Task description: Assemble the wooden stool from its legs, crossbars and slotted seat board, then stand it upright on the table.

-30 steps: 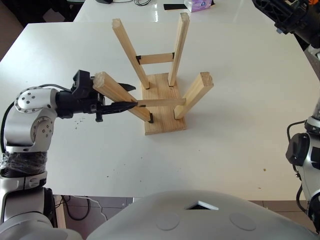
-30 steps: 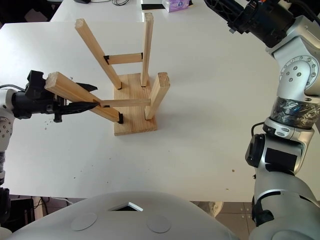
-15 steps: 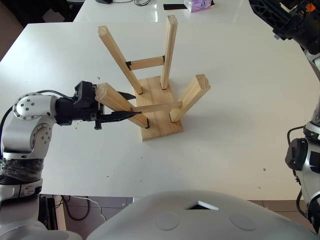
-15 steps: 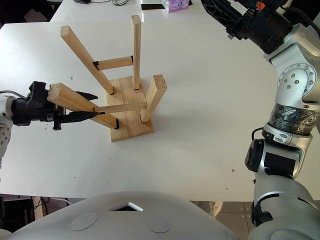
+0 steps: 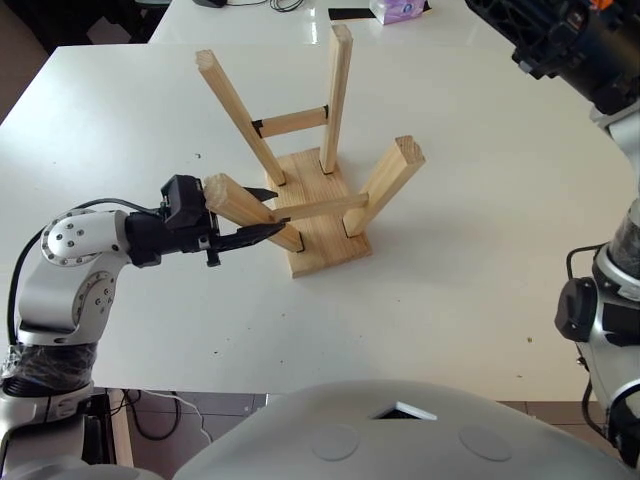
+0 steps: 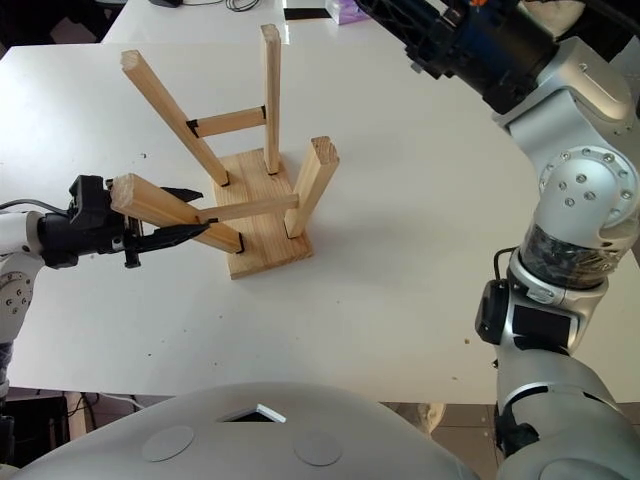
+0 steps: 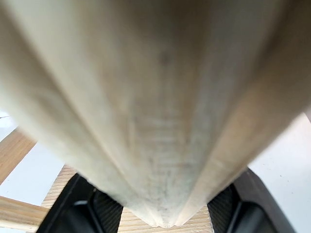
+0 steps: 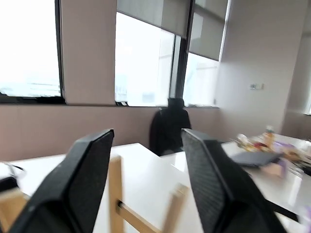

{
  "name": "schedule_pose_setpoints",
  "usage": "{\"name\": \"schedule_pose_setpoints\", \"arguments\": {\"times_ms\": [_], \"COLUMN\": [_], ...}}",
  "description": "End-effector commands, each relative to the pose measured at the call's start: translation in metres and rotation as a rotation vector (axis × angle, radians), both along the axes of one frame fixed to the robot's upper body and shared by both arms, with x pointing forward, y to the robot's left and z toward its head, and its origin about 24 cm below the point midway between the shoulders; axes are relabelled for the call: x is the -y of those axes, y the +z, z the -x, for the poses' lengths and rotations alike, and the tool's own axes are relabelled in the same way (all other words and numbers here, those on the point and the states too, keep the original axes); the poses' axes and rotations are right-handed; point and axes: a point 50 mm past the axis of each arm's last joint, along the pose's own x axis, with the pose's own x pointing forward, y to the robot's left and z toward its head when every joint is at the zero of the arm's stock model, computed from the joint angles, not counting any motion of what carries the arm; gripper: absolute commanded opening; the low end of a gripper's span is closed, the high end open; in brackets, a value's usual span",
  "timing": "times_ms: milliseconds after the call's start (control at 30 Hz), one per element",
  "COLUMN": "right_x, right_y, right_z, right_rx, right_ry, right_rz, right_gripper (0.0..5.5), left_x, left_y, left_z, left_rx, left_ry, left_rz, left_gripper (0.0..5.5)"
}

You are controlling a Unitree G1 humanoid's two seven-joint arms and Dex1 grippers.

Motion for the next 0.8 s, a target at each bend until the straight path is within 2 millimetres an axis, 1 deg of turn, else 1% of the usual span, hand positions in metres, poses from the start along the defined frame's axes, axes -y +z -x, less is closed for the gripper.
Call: {"name": "schedule_pose_setpoints", "arguments": {"times_ms": [33,67,167,233,267,300,433,567,667,733,800], "right_x": [-0.044,-0.051,-0.061,-0.068,-0.071,-0.072,-0.077,-0.084,-0.092,-0.098,-0.102], "right_y": [0.033,0.031,0.004,-0.019,-0.026,-0.032,-0.044,-0.063,-0.08,-0.091,-0.099], "right_z": [0.033,0.035,0.024,0.028,0.03,0.031,0.033,0.032,0.029,0.027,0.026], "right_rx": [-0.06,-0.094,-0.234,-0.246,-0.244,-0.231,-0.172,-0.121,-0.09,-0.075,-0.063], "right_ry": [0.184,0.188,0.076,0.036,0.027,0.012,-0.022,-0.028,-0.021,-0.018,-0.019], "right_rz": [-0.206,-0.193,-0.086,0.068,0.119,0.167,0.261,0.376,0.446,0.476,0.498], "right_gripper": [1.91,1.69,1.23,0.95,0.79,0.64,0.05,0.0,0.0,0.0,0.0], "left_x": [0.001,0.003,0.01,0.014,0.015,0.016,0.021,0.028,0.032,0.03,0.025], "left_y": [-0.011,-0.012,-0.017,-0.02,-0.02,-0.02,-0.016,-0.016,-0.012,-0.007,-0.007], "left_z": [0.006,0.006,0.004,0.001,0.0,-0.002,-0.005,-0.011,-0.017,-0.021,-0.024], "left_rx": [-0.039,-0.036,-0.032,-0.024,-0.025,-0.023,-0.031,-0.065,-0.086,-0.097,-0.105], "left_ry": [0.101,0.12,0.156,0.18,0.192,0.203,0.207,0.234,0.244,0.241,0.251], "left_rz": [-0.018,-0.013,-0.023,-0.052,-0.061,-0.078,-0.103,-0.102,-0.063,-0.023,-0.031], "left_gripper": [2.04,2.04,2.04,2.04,2.04,2.04,2.04,2.04,2.04,2.04,2.04]}}
